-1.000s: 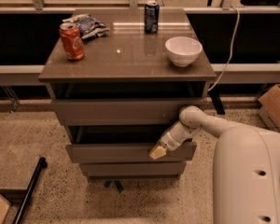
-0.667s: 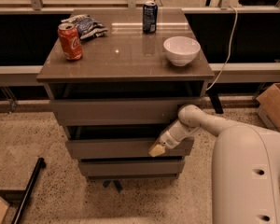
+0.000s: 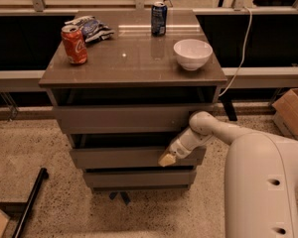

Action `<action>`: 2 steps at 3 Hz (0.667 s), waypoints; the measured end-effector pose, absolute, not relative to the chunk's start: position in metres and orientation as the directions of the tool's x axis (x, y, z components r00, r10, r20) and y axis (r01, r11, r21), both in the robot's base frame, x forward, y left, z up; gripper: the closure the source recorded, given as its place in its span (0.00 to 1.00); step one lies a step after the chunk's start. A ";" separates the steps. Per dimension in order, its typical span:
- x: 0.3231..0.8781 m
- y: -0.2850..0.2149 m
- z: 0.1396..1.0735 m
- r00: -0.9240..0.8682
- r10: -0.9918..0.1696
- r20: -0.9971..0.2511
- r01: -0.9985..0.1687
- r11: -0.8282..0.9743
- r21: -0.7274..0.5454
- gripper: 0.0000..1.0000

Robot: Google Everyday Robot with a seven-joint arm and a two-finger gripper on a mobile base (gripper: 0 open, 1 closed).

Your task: Close middle drawer

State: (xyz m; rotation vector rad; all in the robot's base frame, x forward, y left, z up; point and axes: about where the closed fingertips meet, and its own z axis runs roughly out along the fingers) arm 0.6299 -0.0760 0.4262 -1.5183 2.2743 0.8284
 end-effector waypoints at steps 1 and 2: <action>0.629 -0.074 0.424 -0.406 -0.748 -0.524 -0.910 0.278 0.307 0.11; 0.627 -0.072 0.423 -0.406 -0.749 -0.524 -0.910 0.276 0.310 0.00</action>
Offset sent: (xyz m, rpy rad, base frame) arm -0.0012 0.0018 -0.0017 0.0009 0.0035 0.0028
